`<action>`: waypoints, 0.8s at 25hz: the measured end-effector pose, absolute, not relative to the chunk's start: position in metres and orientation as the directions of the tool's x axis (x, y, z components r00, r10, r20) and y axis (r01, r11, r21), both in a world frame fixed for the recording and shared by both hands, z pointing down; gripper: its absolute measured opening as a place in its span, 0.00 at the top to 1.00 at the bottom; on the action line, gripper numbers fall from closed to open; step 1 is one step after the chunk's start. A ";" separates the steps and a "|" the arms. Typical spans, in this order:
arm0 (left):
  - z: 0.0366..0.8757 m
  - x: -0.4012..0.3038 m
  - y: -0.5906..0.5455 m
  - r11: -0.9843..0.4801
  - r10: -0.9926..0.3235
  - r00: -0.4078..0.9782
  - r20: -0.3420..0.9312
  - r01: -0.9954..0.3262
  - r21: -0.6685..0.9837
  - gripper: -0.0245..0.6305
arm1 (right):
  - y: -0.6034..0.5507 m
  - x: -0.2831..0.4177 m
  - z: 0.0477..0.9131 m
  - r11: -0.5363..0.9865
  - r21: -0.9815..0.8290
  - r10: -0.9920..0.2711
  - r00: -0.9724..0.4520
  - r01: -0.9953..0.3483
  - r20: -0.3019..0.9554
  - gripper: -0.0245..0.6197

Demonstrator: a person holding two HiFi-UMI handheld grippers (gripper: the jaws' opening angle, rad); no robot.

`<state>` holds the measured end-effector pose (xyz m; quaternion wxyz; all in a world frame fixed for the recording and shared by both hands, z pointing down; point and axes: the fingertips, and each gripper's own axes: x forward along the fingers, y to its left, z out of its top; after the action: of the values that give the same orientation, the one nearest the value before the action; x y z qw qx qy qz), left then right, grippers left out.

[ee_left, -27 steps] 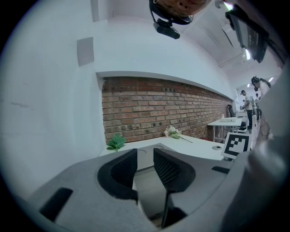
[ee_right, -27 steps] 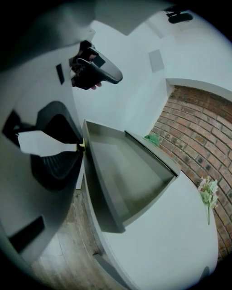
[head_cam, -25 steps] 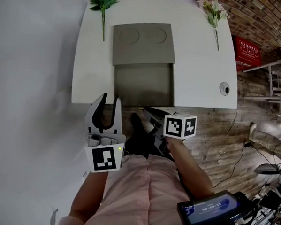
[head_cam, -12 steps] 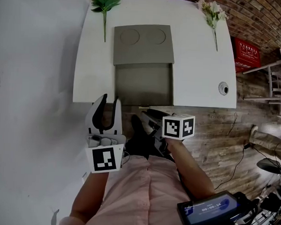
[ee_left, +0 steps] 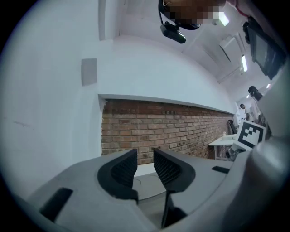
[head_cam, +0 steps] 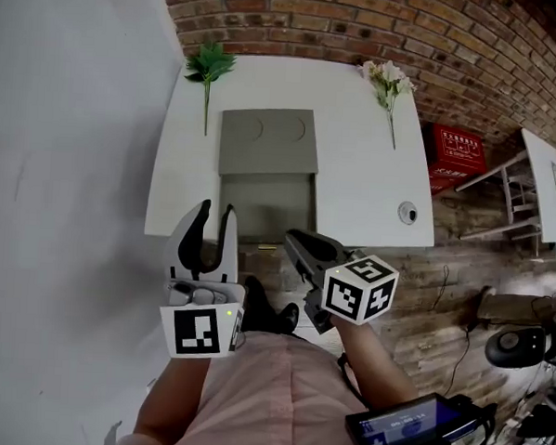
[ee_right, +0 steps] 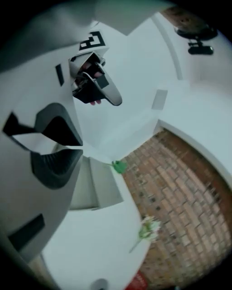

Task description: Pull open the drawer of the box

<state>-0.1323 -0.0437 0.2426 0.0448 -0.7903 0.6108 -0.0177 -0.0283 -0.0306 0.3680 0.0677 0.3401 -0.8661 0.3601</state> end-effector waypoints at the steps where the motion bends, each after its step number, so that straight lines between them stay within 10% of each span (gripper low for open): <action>1: 0.227 -0.128 -0.045 -0.257 -0.963 0.263 -0.056 -0.962 -0.094 0.79 | -0.040 -0.025 0.343 0.553 -0.506 -0.588 -0.740 -0.662 0.326 0.93; 6: 0.172 -0.119 -0.047 -0.242 -0.954 0.259 -0.150 -0.962 -0.124 0.95 | -0.059 -0.012 0.251 0.620 -0.189 -0.746 -0.647 -0.762 0.161 0.95; 20: 0.177 -0.101 -0.039 -0.288 -0.944 0.303 -0.131 -0.950 -0.122 0.95 | -0.043 0.004 0.216 0.526 0.046 -0.850 -0.526 -0.849 0.015 0.96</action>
<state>-0.1005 -0.0392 0.1765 0.0883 -0.8023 0.5902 0.0165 0.0045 -0.0427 0.2163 0.0178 0.4864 -0.8734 -0.0166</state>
